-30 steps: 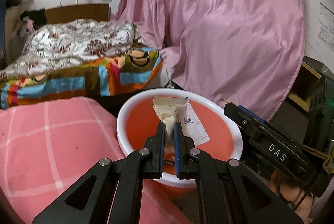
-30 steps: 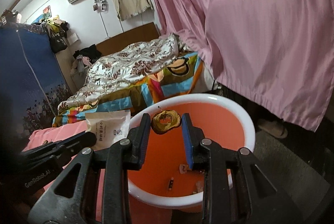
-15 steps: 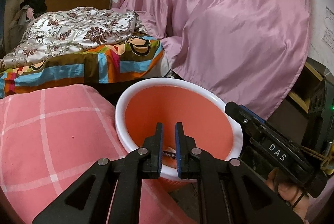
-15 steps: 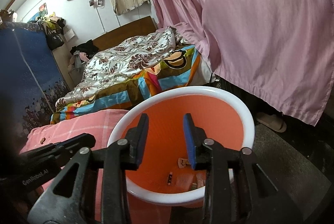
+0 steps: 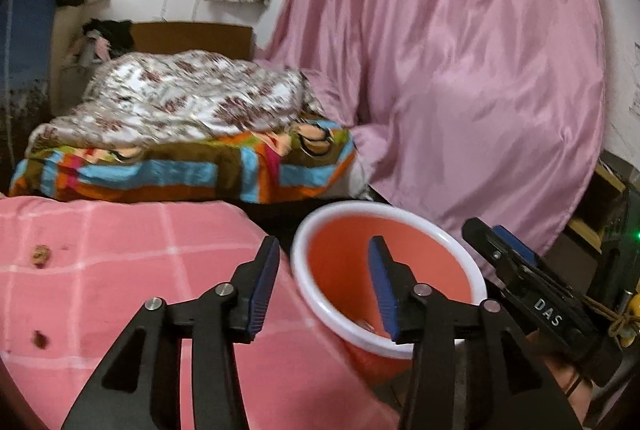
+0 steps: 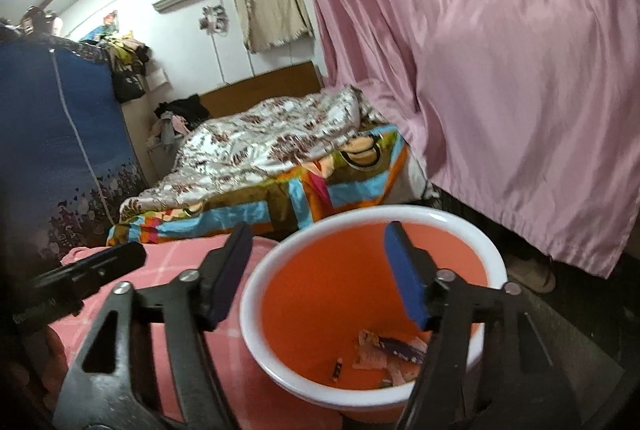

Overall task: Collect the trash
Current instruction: 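Move both open tools back over the remaining slices on the bed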

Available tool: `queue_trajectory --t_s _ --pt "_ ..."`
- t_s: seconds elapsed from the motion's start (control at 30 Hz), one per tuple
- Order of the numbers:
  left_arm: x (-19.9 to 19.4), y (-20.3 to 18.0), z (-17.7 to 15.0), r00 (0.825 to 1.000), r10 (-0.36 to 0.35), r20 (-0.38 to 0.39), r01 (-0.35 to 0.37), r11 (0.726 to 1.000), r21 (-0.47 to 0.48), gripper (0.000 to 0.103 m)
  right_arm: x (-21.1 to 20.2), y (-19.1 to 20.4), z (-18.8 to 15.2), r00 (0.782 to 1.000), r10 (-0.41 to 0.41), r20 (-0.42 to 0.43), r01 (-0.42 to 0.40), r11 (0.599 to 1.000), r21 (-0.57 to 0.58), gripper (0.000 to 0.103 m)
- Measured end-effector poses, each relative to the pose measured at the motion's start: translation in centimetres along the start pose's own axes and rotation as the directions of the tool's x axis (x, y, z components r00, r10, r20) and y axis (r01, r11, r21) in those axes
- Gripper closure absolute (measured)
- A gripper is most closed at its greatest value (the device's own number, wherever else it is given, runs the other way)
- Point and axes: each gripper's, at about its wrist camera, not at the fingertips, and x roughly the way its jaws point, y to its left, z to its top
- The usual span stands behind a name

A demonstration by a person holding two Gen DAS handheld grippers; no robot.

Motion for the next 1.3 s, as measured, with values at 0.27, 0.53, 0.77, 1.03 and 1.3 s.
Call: queue_trajectory --t_s 0.27,0.53,0.77,1.03,1.3 --pt "-5.0 3.2 0.2 0.989 0.102 0.106 -0.1 0.995 -0.023 0.042 -1.6 3.8 0.7 0.991 0.056 0.119 -0.05 0.997 -0.05 0.001" --pt "-9.8 6.7 -1.0 0.953 0.196 0.233 -0.179 0.98 -0.089 0.007 -3.6 7.4 0.7 0.969 0.126 0.213 -0.104 0.988 -0.111 0.0" --pt "-13.1 9.2 -1.9 0.922 0.274 0.275 -0.25 0.961 -0.12 0.006 -4.7 10.2 0.4 0.947 0.19 0.258 -0.153 0.976 -0.157 0.0" --pt "-16.7 10.3 -3.3 0.882 0.323 0.342 -0.311 0.946 -0.091 0.006 -5.0 13.0 0.0 0.929 0.242 0.28 -0.194 0.962 -0.19 0.0" --pt "-19.8 11.9 -4.9 0.84 0.375 0.391 -0.368 0.925 -0.095 0.006 -5.7 15.9 -1.0 0.898 0.303 0.318 -0.233 0.942 -0.241 0.0"
